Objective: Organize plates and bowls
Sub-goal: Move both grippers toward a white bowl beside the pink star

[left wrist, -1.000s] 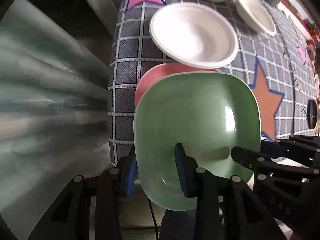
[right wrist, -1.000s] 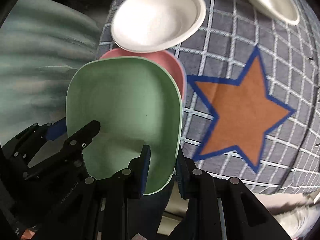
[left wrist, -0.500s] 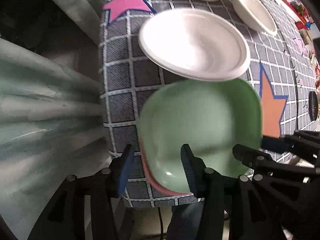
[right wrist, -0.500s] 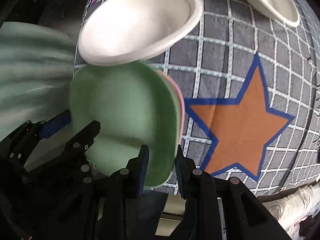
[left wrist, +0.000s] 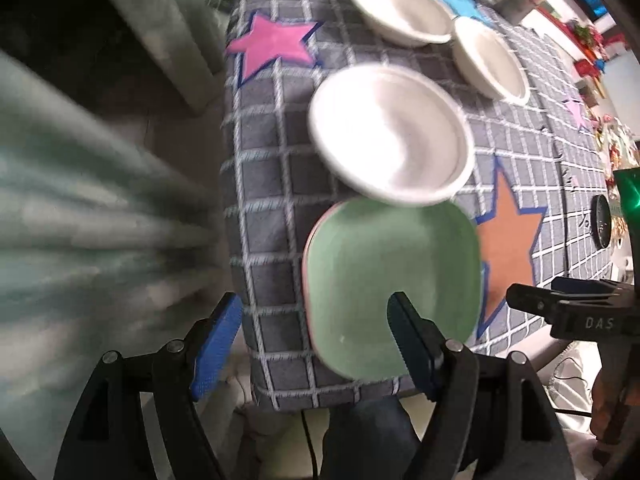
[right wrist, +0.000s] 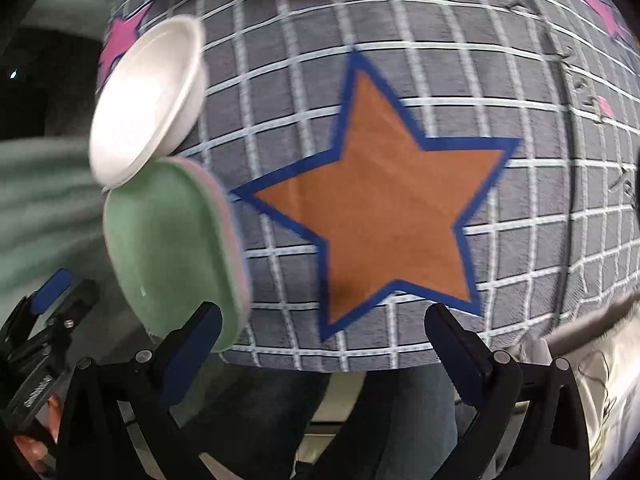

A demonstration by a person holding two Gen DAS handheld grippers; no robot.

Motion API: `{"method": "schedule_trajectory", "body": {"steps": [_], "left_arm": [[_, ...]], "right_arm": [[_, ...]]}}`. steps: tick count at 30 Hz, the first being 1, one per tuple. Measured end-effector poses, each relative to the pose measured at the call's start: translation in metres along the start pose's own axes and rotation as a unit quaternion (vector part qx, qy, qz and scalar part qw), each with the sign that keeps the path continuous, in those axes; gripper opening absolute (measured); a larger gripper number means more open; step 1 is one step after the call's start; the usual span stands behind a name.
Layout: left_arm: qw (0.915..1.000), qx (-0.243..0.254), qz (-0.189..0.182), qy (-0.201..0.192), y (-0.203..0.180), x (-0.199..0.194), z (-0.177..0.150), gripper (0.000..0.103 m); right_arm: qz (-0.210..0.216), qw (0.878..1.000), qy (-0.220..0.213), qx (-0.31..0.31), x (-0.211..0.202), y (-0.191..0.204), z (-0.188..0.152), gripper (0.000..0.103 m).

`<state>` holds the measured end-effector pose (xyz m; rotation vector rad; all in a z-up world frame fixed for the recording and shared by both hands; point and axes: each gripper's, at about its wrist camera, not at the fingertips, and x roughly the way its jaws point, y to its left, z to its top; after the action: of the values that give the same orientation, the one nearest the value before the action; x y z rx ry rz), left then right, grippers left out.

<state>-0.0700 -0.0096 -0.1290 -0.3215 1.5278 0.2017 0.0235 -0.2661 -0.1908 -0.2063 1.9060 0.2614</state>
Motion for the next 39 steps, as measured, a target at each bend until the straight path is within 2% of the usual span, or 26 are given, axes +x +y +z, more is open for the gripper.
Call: {"method": "schedule_trajectory", "body": {"steps": [3, 7, 13, 17, 21, 26, 30, 39], "left_arm": [[0.9995, 0.025, -0.004, -0.017, -0.009, -0.006, 0.011, 0.079], [0.9979, 0.059, -0.016, -0.024, -0.027, -0.011, 0.022, 0.079], [0.9975, 0.061, -0.034, -0.010, -0.050, 0.000, 0.029, 0.079], [0.9979, 0.052, -0.038, -0.003, -0.063, 0.007, 0.032, 0.079], [0.9984, 0.042, -0.035, 0.016, -0.080, 0.018, 0.031, 0.079], [0.9994, 0.000, -0.011, 0.032, -0.089, 0.022, 0.037, 0.079], [0.9983, -0.038, 0.005, 0.043, -0.097, 0.022, 0.053, 0.079], [0.9925, -0.121, 0.020, -0.006, -0.136, 0.008, 0.126, 0.079]], "right_arm": [[-0.006, 0.999, -0.031, 0.003, -0.018, -0.015, 0.006, 0.102], [-0.007, 0.999, -0.051, 0.014, -0.035, -0.033, 0.009, 0.102], [-0.017, 0.998, -0.041, 0.046, -0.039, -0.070, -0.004, 0.102], [-0.027, 0.998, -0.036, 0.052, -0.050, -0.079, -0.007, 0.102], [-0.030, 0.998, -0.020, 0.046, -0.044, -0.101, 0.004, 0.102], [-0.021, 0.999, -0.002, 0.028, -0.051, -0.122, 0.039, 0.102], [-0.018, 1.000, -0.009, -0.009, -0.066, -0.123, 0.078, 0.102], [-0.023, 0.995, -0.026, -0.099, -0.099, -0.113, 0.165, 0.102]]}}
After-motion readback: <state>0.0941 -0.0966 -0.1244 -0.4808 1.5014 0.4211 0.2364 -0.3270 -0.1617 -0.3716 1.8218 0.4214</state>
